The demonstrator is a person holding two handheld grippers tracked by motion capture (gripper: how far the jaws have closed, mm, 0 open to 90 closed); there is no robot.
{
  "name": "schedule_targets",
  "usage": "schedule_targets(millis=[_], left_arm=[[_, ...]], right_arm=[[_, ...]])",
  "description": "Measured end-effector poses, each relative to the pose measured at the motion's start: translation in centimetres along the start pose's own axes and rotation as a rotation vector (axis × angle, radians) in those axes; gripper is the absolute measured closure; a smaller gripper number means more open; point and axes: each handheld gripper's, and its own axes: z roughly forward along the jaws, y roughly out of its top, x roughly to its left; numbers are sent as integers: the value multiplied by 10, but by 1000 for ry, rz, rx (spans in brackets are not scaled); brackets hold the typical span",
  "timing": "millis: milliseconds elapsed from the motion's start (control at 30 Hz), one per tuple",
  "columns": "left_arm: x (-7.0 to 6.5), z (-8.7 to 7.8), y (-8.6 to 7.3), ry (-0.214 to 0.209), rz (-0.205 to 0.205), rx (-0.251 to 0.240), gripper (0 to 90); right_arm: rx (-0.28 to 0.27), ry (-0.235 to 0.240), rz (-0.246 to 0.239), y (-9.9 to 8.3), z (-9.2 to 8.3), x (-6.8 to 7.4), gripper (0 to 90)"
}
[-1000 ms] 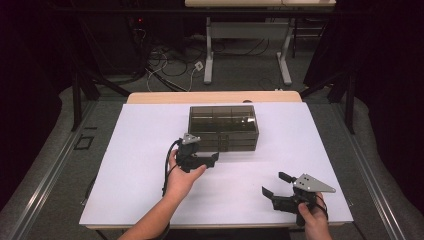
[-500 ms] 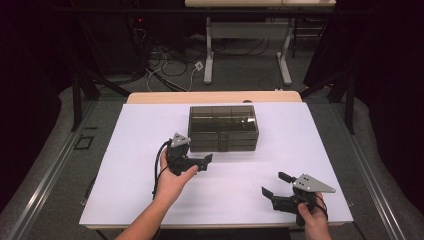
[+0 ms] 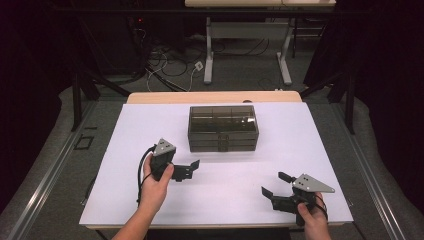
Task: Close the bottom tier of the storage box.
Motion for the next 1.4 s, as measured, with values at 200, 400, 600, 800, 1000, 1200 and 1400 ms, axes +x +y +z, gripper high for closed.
schedule_targets(millis=[200,400,600,800,1000,1200,1400], left_arm=[[10,-18,-12,12,-14,-36,3],[21,-35,-24,18,-54,-68,3],[31,-47,-38,32,-99,-95,4],[41,-54,-51,38,-125,-111,4],[49,-58,-65,46,-157,-122,4],[55,-60,-78,58,-187,-132,6],[60,-60,-90,61,-211,-141,7]], right_arm=[[1,-1,-1,0,0,0,150],[10,-4,-1,0,0,0,151],[-2,-5,-5,0,1,1,151],[-1,-6,-5,-1,1,1,150],[-1,-7,1,-1,1,0,150],[-2,-8,2,-2,2,0,151],[10,-6,-2,-1,2,0,150]])
